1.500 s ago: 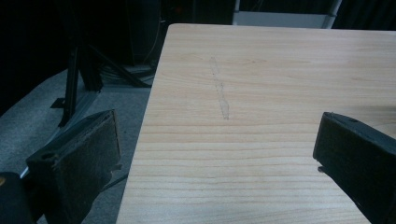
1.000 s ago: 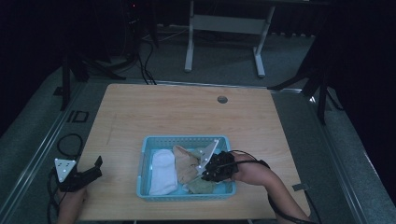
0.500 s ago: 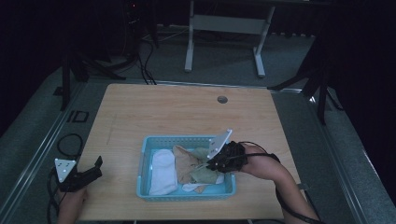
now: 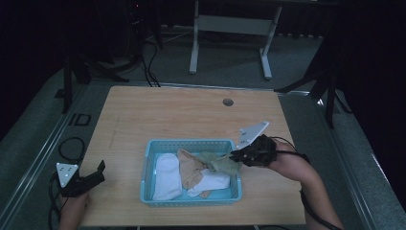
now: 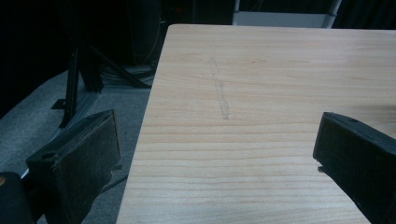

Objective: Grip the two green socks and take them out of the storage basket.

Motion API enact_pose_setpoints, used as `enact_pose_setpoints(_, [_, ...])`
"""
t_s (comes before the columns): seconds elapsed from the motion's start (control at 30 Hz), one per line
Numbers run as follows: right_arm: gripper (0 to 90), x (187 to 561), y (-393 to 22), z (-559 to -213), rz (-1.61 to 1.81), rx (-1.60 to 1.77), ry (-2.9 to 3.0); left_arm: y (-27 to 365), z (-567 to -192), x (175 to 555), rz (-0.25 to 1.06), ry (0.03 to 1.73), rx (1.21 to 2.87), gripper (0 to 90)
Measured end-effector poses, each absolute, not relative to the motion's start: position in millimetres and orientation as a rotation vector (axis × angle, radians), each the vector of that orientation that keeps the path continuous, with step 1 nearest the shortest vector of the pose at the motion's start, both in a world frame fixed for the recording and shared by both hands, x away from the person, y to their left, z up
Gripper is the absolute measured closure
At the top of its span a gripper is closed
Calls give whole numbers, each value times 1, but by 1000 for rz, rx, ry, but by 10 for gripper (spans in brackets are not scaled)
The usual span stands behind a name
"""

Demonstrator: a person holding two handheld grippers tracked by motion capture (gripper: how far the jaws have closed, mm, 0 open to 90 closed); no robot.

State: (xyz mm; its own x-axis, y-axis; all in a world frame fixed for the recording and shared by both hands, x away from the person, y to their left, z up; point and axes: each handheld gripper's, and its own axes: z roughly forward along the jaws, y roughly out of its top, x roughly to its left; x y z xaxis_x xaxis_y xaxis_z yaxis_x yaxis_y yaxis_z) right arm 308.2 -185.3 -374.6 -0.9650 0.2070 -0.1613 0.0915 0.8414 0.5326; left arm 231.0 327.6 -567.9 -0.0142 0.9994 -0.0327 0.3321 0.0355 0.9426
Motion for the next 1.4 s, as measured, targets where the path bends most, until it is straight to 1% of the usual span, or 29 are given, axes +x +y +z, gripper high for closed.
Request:
enact_pose_setpoints(0.17, [834,311,-213,-371,801,321,2771,327,-568,231,1011,1477,1425,3])
enact_pose_setpoints(0.2, [834,311,-213,-371,801,321,2771,327,-568,231,1011,1477,1425,4])
enact_pose_setpoints(0.27, [834,312,-230,-372,804,383,2756,327,-568,231,1010,1480,1423,4])
enact_pose_setpoints(0.6, [833,310,-275,-389,788,542,2723,327,-568,231,1013,1482,1425,4])
enact_pose_setpoints(0.73, [833,309,-292,-401,790,619,2718,327,-568,231,1015,1481,1425,4])
enact_pose_setpoints(1.03, [833,302,-313,-437,796,727,2746,327,-568,231,1012,1483,1423,3])
enact_pose_setpoints(1.4, [833,294,-323,-483,776,828,2791,327,-568,231,1016,1478,1424,4])
